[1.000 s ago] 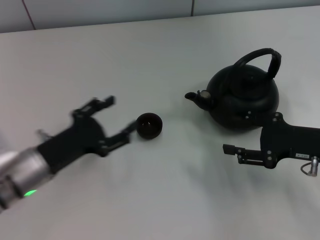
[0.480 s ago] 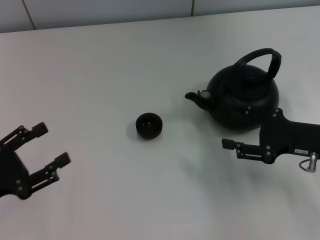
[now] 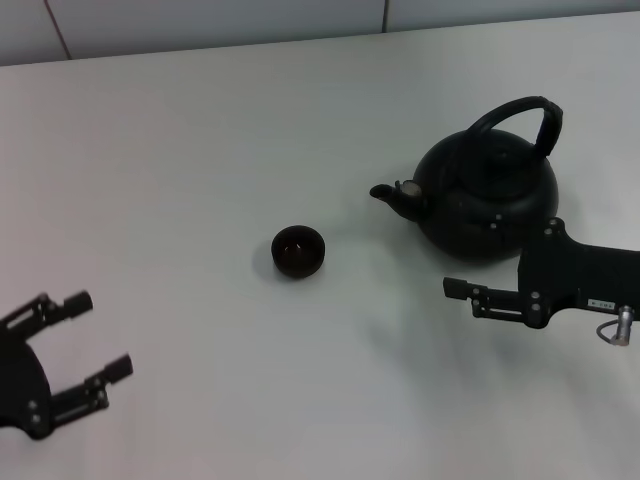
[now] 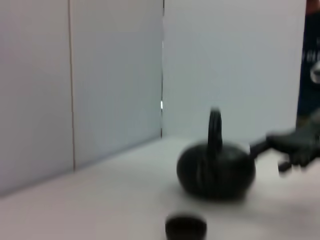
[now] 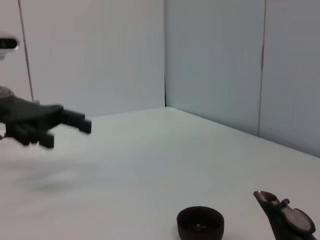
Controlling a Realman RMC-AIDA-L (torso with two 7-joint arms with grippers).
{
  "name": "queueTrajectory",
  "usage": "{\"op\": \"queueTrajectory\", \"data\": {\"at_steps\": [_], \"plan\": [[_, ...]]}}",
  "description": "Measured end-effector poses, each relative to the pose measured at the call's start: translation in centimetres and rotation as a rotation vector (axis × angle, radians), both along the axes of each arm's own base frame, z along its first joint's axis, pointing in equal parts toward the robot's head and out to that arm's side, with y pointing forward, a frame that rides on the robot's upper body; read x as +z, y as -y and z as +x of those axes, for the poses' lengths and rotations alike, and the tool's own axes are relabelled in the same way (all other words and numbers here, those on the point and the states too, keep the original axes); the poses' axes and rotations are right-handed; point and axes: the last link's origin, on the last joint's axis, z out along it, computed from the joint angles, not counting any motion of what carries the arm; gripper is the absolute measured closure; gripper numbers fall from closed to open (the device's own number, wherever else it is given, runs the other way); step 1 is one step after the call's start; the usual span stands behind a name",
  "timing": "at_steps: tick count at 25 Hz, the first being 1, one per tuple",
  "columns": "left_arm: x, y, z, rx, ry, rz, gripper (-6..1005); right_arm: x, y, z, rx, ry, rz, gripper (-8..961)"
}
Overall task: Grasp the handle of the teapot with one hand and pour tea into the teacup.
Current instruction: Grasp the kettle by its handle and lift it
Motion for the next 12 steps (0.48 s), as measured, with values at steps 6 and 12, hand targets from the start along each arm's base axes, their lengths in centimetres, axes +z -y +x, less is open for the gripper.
{"op": "queueTrajectory", "data": {"at_steps": [6, 12], "plan": [[-0.57, 0.23, -0.89, 0.004, -0.083, -0.033, 194, -0.03, 0.17, 0.15, -0.007, 0.0, 0.0, 264], [-0.82, 0.05, -0.77, -0.001, -0.086, -0.039, 194, -0.09, 0.26, 0.27, -0.017, -0.006, 0.004, 265]]}}
